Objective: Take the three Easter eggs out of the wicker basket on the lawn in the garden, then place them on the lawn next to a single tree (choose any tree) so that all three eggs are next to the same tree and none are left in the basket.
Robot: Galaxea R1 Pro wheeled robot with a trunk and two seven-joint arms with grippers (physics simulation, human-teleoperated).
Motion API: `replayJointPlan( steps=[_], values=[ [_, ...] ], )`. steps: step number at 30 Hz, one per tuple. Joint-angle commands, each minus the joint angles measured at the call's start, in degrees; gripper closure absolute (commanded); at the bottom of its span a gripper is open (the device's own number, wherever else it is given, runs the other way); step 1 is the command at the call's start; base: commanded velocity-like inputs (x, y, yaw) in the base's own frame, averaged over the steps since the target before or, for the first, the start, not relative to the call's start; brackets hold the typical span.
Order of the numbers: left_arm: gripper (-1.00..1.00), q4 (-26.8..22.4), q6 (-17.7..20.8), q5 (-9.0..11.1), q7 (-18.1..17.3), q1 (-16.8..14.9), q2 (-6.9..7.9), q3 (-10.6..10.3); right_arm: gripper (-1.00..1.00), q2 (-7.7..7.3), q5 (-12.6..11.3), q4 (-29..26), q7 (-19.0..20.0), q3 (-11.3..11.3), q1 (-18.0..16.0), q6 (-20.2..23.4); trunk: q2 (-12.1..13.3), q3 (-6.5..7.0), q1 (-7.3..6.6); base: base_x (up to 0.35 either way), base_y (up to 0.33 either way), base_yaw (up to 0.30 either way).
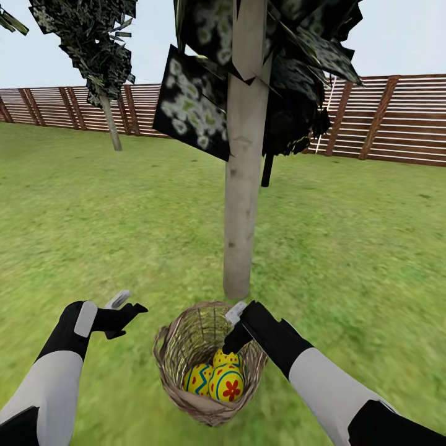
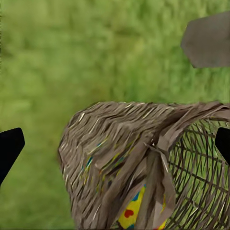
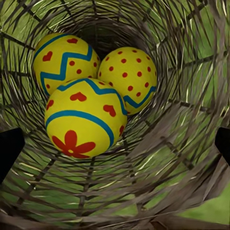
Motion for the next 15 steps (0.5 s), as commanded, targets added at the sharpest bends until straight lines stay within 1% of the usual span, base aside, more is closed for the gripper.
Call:
replayJointPlan(
  steps=[1, 15],
  values=[
    [-1.00, -0.04, 0.26, 0.36, 0.25, -0.04, -0.01, 0.14, -1.00, 0.03, 0.49, -0.06, 0.48, 0.07, -0.04, 0.08, -0.44, -0.24, 0.21, 0.000, 0.000, 0.000],
    [-1.00, -0.04, 0.26, 0.36, 0.25, -0.04, 0.00, 0.14, -1.00, 0.12, 0.29, -0.34, 0.56, -0.10, -0.15, -1.22, -6.05, -2.75, 3.29, 0.000, 0.000, 0.000]
  ],
)
